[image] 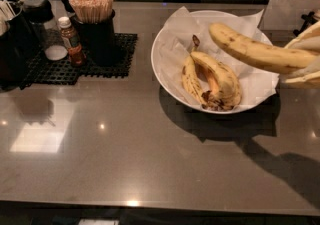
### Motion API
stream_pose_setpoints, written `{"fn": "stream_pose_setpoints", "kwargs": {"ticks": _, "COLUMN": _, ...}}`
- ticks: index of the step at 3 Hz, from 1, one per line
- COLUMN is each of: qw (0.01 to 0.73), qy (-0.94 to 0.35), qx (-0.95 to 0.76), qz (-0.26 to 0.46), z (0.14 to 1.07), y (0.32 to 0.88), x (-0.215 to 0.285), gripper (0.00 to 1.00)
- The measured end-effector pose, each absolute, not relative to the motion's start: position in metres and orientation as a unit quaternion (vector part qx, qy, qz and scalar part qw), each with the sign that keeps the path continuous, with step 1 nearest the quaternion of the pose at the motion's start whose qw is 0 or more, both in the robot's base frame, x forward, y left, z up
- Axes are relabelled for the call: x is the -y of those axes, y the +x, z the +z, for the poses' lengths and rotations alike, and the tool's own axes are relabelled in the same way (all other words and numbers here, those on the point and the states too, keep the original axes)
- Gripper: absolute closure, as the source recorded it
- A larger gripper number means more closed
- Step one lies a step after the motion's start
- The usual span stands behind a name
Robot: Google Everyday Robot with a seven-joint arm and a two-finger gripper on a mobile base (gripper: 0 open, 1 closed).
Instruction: Pick banana from white bowl
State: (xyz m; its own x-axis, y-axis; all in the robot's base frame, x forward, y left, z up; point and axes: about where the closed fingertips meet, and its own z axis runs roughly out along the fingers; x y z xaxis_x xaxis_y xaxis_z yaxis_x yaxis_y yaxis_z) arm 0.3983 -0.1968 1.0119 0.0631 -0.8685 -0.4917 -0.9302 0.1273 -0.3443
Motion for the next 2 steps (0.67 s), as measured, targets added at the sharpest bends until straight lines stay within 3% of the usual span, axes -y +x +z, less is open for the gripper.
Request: {"fn": "stream_pose_setpoints", "kwargs": {"ticks": 2, "qw": 0.216, "qy": -0.712, "qx": -0.647, "qz": 0.166, "z": 0.939, "y": 0.427, "x": 0.150, "gripper": 1.00}}
